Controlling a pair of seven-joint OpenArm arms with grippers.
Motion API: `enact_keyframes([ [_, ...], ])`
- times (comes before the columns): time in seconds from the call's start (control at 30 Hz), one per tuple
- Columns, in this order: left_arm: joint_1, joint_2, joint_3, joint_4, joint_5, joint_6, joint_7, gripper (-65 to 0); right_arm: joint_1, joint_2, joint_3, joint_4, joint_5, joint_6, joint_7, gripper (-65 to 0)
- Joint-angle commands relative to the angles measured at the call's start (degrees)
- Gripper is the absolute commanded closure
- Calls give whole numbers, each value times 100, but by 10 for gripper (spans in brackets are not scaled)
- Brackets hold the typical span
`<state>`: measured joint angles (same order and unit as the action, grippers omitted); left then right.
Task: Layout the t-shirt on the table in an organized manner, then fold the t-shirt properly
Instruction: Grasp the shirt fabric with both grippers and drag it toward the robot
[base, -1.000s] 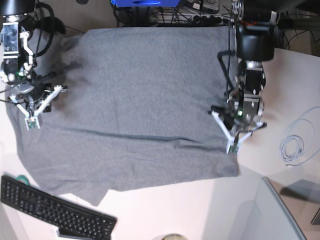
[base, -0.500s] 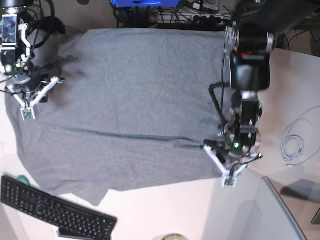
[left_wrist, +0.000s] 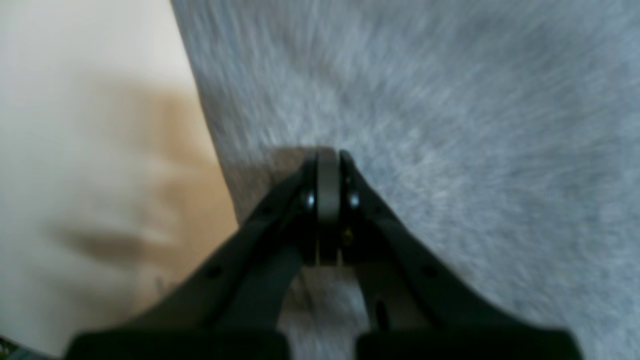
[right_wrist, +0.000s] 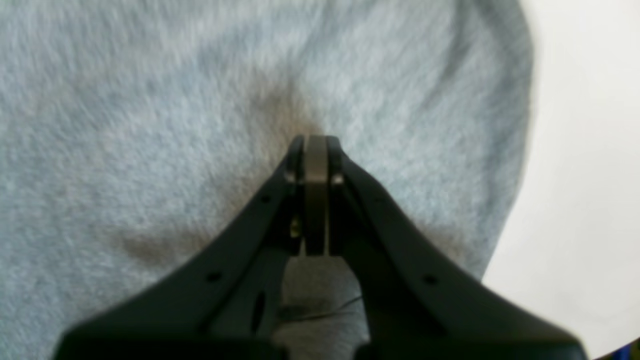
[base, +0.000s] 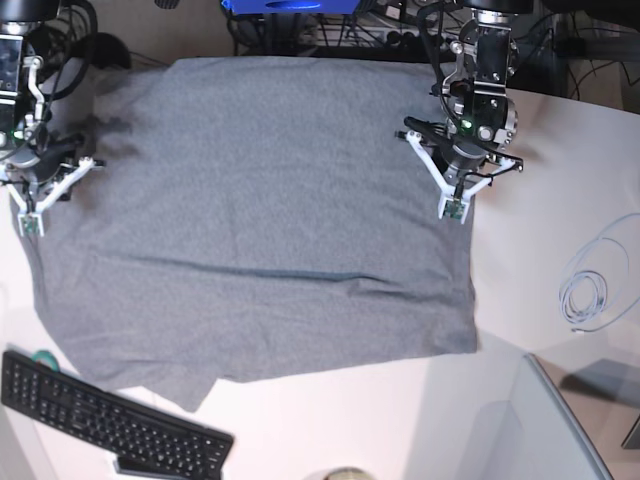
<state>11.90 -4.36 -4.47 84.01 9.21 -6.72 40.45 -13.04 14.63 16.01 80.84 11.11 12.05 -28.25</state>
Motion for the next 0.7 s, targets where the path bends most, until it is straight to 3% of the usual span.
enact_keyframes([
  [0.0, -52, -17, -32, -168, 6, 8, -67, 0, 77, 106, 39, -18, -8, -5, 122, 0],
  [0.2, -605, -61, -50, -1416, 59, 26, -541, 0, 482, 97, -5, -941, -8, 12, 122, 0],
  [0.43, -2047, -52, -41, -3078, 59, 35, -1174, 0, 1378, 71, -14, -1987, -8, 47, 122, 0],
  [0.67, -3410, -8, 12, -4581, 24, 35, -1807, 0, 2240, 88, -797, -2682, -8, 3, 139, 0],
])
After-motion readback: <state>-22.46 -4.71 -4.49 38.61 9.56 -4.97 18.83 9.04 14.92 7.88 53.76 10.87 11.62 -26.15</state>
